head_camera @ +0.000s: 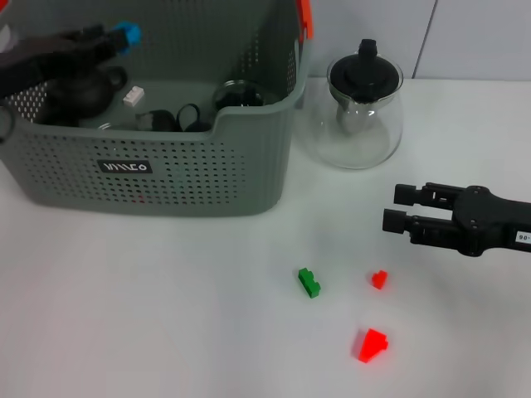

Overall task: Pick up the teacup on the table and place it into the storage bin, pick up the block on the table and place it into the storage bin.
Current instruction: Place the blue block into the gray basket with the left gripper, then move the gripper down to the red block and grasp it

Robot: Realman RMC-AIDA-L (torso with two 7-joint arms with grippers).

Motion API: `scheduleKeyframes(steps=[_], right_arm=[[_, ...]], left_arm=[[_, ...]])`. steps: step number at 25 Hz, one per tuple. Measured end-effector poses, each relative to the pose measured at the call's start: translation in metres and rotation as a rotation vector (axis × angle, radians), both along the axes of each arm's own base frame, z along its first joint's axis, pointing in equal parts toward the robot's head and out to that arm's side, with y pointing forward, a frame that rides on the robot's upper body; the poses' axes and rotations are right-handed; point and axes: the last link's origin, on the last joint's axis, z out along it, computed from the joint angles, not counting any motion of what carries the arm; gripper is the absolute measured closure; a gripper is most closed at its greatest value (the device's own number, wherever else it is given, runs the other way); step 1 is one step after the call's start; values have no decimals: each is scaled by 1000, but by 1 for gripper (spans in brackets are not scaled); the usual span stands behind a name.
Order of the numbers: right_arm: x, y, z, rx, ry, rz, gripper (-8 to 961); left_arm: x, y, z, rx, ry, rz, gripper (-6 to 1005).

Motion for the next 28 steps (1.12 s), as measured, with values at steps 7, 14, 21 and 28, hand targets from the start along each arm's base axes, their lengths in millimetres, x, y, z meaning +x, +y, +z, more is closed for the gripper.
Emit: scheduleKeyframes(steps=[7,14,21,28], right_arm=[[-1,1,0,0,0,3,221],[-1,1,0,2,0,2,221],[0,1,0,2,0,2,222],[0,0,0,1,0,-1,222]], left_arm=[[8,4,3,-4,-56,20,516],[8,-36,33,71,-302,-130,320],[-14,-108,19,32,-269,-315,125],[-36,-161,-46,-89,7,-429,79]])
